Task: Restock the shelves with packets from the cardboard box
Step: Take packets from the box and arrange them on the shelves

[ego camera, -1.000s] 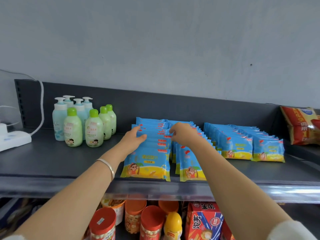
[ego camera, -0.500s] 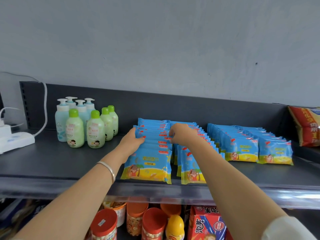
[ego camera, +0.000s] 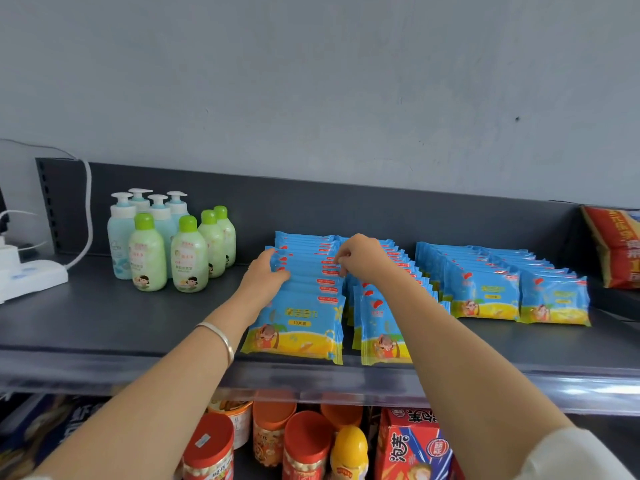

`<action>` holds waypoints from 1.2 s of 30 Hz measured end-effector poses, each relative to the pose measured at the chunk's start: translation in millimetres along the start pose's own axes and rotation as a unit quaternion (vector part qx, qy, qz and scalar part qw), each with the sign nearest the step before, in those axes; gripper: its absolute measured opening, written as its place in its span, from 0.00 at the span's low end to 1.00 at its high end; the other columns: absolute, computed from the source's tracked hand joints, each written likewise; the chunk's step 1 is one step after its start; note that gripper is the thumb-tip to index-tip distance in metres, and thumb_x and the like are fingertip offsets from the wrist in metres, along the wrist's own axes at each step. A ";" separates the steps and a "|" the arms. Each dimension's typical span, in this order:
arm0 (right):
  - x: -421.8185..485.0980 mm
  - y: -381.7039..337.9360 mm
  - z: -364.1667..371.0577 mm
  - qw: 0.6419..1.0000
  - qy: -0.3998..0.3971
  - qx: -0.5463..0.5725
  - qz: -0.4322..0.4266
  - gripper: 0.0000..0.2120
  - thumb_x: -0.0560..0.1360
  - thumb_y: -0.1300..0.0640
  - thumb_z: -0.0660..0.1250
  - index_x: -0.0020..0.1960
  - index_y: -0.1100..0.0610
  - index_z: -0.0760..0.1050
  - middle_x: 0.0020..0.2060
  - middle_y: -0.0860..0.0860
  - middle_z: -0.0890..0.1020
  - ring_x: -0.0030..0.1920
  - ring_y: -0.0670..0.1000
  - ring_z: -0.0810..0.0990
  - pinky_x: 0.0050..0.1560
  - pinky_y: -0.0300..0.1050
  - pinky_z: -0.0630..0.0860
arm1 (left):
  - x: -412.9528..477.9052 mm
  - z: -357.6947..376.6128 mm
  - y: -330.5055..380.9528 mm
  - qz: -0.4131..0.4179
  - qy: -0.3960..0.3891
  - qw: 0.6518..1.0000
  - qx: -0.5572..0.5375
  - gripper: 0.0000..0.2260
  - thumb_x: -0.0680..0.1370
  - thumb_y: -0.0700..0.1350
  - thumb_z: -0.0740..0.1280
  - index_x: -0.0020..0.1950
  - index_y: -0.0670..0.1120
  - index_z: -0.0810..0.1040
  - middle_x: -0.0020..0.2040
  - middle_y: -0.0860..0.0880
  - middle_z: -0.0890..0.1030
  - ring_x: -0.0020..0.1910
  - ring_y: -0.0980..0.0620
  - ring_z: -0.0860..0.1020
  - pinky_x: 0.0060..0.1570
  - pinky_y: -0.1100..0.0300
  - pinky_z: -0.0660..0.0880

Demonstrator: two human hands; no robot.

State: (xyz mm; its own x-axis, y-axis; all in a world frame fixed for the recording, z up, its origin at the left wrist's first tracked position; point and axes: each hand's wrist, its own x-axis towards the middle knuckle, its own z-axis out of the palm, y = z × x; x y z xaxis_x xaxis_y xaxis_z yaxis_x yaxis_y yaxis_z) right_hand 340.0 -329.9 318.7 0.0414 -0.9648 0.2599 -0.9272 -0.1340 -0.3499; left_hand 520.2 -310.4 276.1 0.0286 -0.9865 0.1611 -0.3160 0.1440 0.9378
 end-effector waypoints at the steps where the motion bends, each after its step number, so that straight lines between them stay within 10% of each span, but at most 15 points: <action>1: -0.7 2.4 -4.0 1.000 0.012 0.013 0.002 0.11 0.79 0.63 0.60 0.56 0.62 0.79 0.51 0.56 0.82 0.44 0.52 0.79 0.49 0.46 0.78 | 2.3 -0.4 -0.7 0.005 0.015 1.000 0.006 0.16 0.78 0.43 0.61 0.65 0.54 0.67 0.59 0.50 0.74 0.51 0.49 0.78 0.34 0.57 0.74; 8: -1.3 18.2 -4.0 0.999 0.032 0.024 0.012 0.14 0.79 0.65 0.58 0.61 0.61 0.78 0.56 0.55 0.81 0.48 0.53 0.80 0.48 0.43 0.77 | 12.5 3.7 -0.9 -0.035 0.050 0.997 -0.049 0.20 0.77 0.45 0.65 0.68 0.52 0.67 0.59 0.45 0.75 0.52 0.43 0.78 0.44 0.48 0.78; 16: 4.9 15.8 5.9 1.000 -0.008 -0.005 -0.008 0.14 0.79 0.62 0.59 0.63 0.59 0.76 0.56 0.54 0.80 0.49 0.53 0.80 0.53 0.48 0.79 | 12.0 11.0 -4.5 -0.052 0.027 0.996 -0.069 0.15 0.80 0.41 0.59 0.66 0.52 0.68 0.46 0.50 0.76 0.36 0.55 0.74 0.29 0.62 0.65; 19: 7.6 14.8 6.2 1.000 -0.007 -0.010 0.000 0.12 0.79 0.61 0.61 0.61 0.59 0.77 0.54 0.54 0.81 0.46 0.53 0.80 0.50 0.47 0.80 | 7.3 10.4 -1.0 -0.055 0.022 0.995 -0.081 0.07 0.80 0.40 0.59 0.50 0.51 0.72 0.43 0.48 0.77 0.35 0.54 0.75 0.26 0.63 0.70; 25: 10.0 9.7 11.2 0.998 0.024 -0.048 0.025 0.09 0.75 0.59 0.66 0.55 0.54 0.79 0.51 0.51 0.82 0.49 0.53 0.79 0.58 0.55 0.75 | 13.4 1.3 -1.4 -0.087 0.048 0.989 -0.114 0.10 0.79 0.41 0.59 0.51 0.40 0.79 0.51 0.37 0.81 0.44 0.43 0.78 0.47 0.47 0.78; 30: 13.6 3.6 12.3 0.996 0.042 -0.082 -0.011 0.08 0.76 0.60 0.64 0.49 0.51 0.80 0.50 0.49 0.82 0.52 0.53 0.77 0.60 0.52 0.70 | 15.4 5.4 -3.3 -0.088 0.055 0.990 -0.098 0.11 0.78 0.38 0.57 0.41 0.43 0.77 0.36 0.45 0.77 0.30 0.52 0.72 0.28 0.59 0.69; 36: 15.1 9.6 5.0 0.999 0.026 -0.043 0.002 0.07 0.76 0.60 0.64 0.49 0.51 0.80 0.50 0.49 0.82 0.50 0.52 0.78 0.57 0.53 0.75 | 14.9 4.9 -1.9 -0.084 0.061 0.990 -0.090 0.11 0.79 0.39 0.57 0.39 0.45 0.74 0.38 0.45 0.76 0.33 0.51 0.74 0.28 0.61 0.70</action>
State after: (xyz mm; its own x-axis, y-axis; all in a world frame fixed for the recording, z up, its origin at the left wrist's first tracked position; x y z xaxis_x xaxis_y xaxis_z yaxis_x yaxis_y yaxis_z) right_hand 333.6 -346.9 314.8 0.0209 -0.9518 0.3059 -0.9556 -0.1090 -0.2737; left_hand 516.5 -325.7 275.2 0.1839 -0.9827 0.0230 -0.1223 0.0003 0.9925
